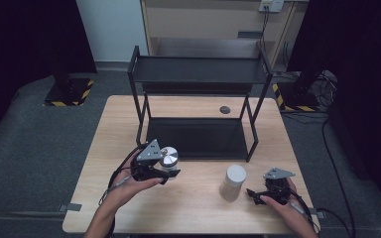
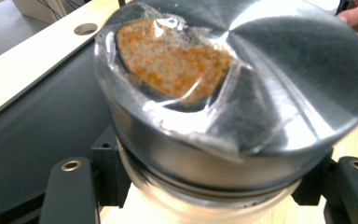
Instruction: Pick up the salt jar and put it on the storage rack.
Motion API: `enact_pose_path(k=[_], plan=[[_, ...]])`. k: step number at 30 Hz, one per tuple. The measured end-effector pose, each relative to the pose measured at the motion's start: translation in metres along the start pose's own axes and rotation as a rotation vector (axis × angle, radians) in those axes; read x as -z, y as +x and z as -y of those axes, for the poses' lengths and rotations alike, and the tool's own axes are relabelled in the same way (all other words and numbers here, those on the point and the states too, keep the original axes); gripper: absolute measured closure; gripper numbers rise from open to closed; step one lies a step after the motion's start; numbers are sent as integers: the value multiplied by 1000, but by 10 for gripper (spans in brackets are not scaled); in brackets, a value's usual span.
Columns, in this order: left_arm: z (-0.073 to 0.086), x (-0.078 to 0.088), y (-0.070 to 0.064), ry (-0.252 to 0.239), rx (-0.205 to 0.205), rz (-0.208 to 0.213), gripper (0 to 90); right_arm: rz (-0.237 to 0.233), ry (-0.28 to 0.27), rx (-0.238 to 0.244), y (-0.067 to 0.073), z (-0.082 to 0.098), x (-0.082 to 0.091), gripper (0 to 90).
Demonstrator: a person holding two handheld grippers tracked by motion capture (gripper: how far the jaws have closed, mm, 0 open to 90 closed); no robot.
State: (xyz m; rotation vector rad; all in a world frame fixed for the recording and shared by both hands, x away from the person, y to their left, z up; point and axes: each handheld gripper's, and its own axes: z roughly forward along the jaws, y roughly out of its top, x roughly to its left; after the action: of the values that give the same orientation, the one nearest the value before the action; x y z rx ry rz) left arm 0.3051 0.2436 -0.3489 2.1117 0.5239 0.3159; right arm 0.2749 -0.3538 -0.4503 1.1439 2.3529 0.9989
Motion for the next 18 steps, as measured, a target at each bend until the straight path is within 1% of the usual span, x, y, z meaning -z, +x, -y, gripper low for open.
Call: enact_pose_path(k=[3, 11, 18], plan=[[-6, 1, 1, 10, -9, 3, 298, 0, 0, 1, 0, 0, 0, 13], [-24, 7, 8, 12, -25, 0, 298, 0, 0, 0, 0, 0, 0, 13], [-53, 16, 15, 18, -42, -17, 298, 0, 0, 0, 0, 0, 0, 13]])
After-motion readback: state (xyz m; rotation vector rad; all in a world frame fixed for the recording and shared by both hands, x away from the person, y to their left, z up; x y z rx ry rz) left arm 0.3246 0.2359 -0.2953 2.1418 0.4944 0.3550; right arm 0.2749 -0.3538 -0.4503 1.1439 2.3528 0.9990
